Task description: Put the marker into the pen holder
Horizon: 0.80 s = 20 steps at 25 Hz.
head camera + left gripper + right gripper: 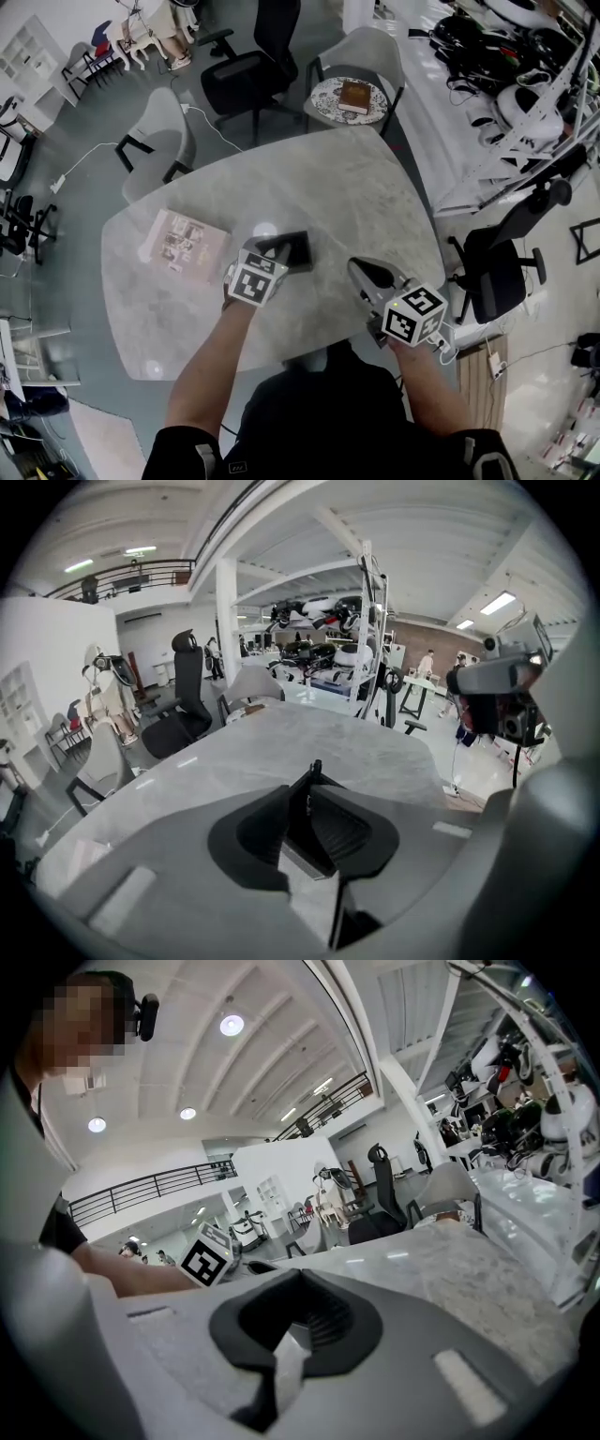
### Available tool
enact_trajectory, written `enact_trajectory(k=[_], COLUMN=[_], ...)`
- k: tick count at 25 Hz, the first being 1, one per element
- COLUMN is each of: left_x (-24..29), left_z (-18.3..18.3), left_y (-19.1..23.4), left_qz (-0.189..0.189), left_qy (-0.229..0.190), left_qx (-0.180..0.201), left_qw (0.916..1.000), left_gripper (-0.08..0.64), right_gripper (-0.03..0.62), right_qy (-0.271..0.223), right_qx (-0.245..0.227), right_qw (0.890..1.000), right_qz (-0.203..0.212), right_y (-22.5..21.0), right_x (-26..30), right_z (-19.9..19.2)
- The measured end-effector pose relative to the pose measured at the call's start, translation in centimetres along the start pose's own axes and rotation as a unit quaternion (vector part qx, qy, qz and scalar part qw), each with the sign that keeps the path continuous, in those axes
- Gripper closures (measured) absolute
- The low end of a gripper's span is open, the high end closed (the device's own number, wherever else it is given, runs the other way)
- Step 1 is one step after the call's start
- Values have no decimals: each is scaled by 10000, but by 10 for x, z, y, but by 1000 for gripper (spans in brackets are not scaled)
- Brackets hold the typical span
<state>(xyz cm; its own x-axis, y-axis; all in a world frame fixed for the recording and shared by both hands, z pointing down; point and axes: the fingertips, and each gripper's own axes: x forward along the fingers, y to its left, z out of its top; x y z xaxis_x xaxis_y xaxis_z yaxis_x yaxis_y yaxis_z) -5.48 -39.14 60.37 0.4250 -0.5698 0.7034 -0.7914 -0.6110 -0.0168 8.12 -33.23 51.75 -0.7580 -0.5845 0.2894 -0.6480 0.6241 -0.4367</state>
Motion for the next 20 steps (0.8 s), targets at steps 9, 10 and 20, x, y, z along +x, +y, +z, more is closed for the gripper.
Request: enact_trajectory(k=[9,10,20], left_x=[-92,-101,-203], left_z=[-24,-28,-51], left_y=[25,25,10], left_qz=[394,410,250], left_qy=[-1051,-1113,-1797], left_qx=[-435,-458,-550], left_qw=[9927,9919,9819], left_gripper=[508,509,517], right_gripper=[589,589,589], right_qy=[-85,-98,-193], right_qx=[-309,-349,-566], right_qw=[9995,9993,9977], right_qz=[-5,-12,-305], right_y=[62,71,145], right_x=[8,8,-12], right_z=[6,6,-3])
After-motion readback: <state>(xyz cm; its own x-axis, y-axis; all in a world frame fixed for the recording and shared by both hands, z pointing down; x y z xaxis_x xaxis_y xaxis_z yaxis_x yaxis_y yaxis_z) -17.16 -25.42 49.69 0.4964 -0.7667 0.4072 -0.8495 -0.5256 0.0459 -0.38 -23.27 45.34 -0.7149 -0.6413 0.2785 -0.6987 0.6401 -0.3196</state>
